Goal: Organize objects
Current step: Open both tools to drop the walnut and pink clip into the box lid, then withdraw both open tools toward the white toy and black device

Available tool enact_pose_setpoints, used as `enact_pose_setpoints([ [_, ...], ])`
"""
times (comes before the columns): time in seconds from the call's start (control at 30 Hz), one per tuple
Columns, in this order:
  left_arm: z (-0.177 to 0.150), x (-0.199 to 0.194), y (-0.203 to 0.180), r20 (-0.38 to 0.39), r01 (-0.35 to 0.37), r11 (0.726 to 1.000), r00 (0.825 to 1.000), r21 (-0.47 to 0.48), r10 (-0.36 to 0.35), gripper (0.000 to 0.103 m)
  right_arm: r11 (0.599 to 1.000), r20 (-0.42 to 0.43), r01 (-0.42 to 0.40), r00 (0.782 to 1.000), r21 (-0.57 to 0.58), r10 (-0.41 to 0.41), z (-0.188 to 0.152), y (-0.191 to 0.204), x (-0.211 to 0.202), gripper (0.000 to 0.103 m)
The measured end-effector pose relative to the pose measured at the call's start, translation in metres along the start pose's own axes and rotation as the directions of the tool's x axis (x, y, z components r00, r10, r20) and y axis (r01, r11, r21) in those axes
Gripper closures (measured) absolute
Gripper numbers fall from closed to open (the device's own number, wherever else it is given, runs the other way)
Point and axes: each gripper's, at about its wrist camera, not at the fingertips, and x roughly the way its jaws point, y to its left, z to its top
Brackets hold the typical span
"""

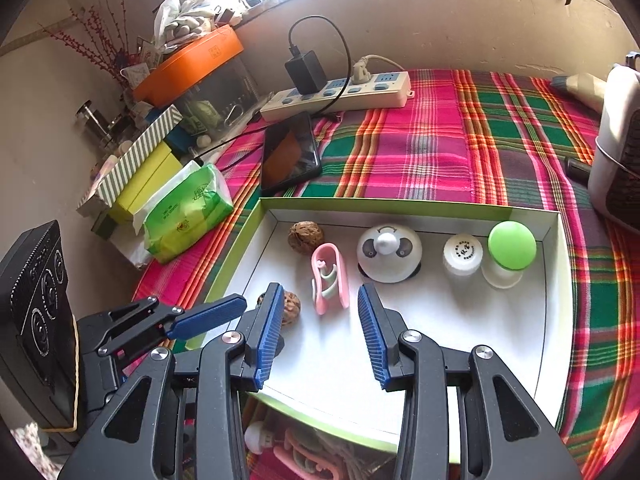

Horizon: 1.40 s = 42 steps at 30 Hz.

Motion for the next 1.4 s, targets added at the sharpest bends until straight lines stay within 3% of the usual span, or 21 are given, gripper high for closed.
enact_pose_setpoints([
  [0.63,-0.026,-0.03,0.0,0.044,0.042,0.997,0.998,-0.06,-0.039,0.066,0.996,0.084,0.076,0.993,0.045,-0.08,-0.041,-0.01,-0.045,0.063],
  [1.0,-0.045,-0.047,-0.004,0.079,0.07,0.995,0.995,-0.076,-0.064,0.066,0.984,0.151,0.177,0.972,0.035,-0.18,-0.075,-0.016,-0.072,0.063],
  [1.17,-0.055,-0.048,-0.009,0.065,0.09,0.994,0.994,-0.069,-0.085,0.066,0.975,0.123,0.22,0.968,0.015,-0.22,-0.089,-0.023,-0.068,0.063],
  [1.3,-0.061,-0.046,-0.013,0.053,0.105,0.992,0.993,-0.071,-0.102,0.066,0.979,0.114,0.202,0.973,0.01,-0.202,-0.098,-0.029,-0.067,0.062],
  [1.4,-0.062,-0.043,-0.016,0.043,0.11,0.991,0.993,-0.071,-0.108,0.066,0.976,0.101,0.219,0.971,-0.014,-0.217,-0.103,-0.03,-0.064,0.054],
])
